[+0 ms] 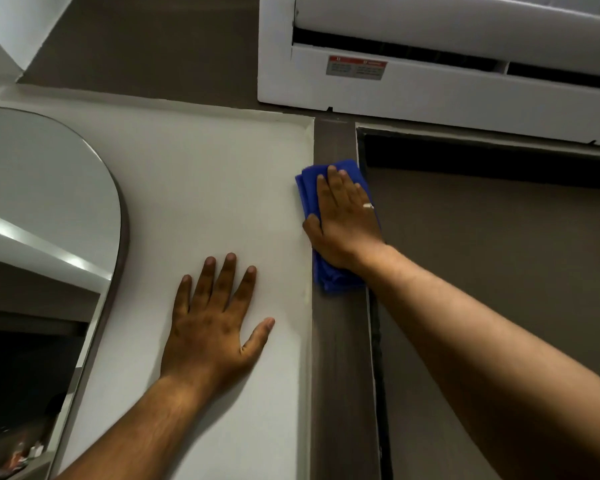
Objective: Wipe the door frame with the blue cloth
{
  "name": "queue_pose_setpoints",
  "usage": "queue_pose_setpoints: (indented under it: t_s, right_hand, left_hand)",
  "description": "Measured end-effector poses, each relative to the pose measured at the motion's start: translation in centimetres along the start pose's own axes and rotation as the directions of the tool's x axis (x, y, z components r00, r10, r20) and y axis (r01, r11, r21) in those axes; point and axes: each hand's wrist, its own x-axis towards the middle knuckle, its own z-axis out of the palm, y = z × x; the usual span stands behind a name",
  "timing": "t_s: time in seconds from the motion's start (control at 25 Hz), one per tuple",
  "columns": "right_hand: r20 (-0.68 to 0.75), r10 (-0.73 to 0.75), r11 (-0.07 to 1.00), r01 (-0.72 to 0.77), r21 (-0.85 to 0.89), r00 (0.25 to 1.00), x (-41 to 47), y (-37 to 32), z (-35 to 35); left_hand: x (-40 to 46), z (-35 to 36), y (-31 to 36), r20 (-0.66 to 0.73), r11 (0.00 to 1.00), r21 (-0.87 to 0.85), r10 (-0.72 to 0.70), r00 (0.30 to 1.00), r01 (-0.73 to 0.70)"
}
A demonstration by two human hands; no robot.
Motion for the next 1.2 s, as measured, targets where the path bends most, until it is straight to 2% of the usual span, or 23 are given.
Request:
queue_pose_setpoints:
  t_s: [0.12, 0.24, 0.44, 0.6, 0.76, 0.88, 0.96, 1.04, 1.2]
  right_hand:
    - [-0.004, 0.047, 0.999, -0.047, -0.008, 0.999, 2.5, -0.1, -0.3]
    - [-0.026, 0.017, 1.000, -0.017, 0.013, 1.000, 0.1, -0.4, 0.6]
    - [-0.021, -0.055, 0.997, 0.056, 0.057, 0.998, -13.8, -2.8, 2.9]
    - [0.052, -0.121, 0.990, 0.116, 0.080, 0.991, -26.1, -5.2, 3.7]
    - [0.116, -0.145, 0.989, 0.142, 0.031, 0.983, -22.7, -4.0, 2.4]
    - [0.106, -0.075, 0.997, 0.078, -0.025, 0.992, -17.8, -3.2, 2.3]
    - [0.078, -0.031, 0.999, 0.033, -0.027, 0.996, -18.4, -3.8, 3.1]
    - [0.053, -0.019, 1.000, 0.018, 0.019, 0.998, -22.7, -4.9, 4.4]
    - [0.159, -0.021, 0.993, 0.003, 0.116, 0.987, -37.4, -8.5, 5.6]
  left_hand:
    - [0.2, 0.2, -0.2, -0.023, 1.000, -0.025, 0.002, 1.000, -0.002]
    - [0.0, 0.0, -0.1, -0.014, 1.000, -0.002, -0.006, 1.000, 0.006]
    - [-3.2, -0.1, 0.4, 0.050, 0.999, -0.022, -0.037, 0.998, 0.038]
    - [-9.3, -0.1, 1.5, 0.114, 0.999, -0.016, 0.038, 0.993, -0.037]
    - [-14.0, -0.4, 1.9, 0.174, 0.998, 0.006, 0.059, 0.983, -0.061]
    - [-15.4, 0.1, 2.0, 0.164, 0.999, 0.012, 0.033, 0.986, -0.035]
    - [-16.3, 0.7, 2.0, 0.148, 1.000, 0.012, 0.006, 0.989, -0.008]
    - [-17.3, 0.9, 2.0, 0.143, 1.000, 0.005, -0.010, 0.990, 0.010]
    - [-19.7, 0.4, 2.3, 0.216, 0.999, -0.014, -0.026, 0.976, 0.029]
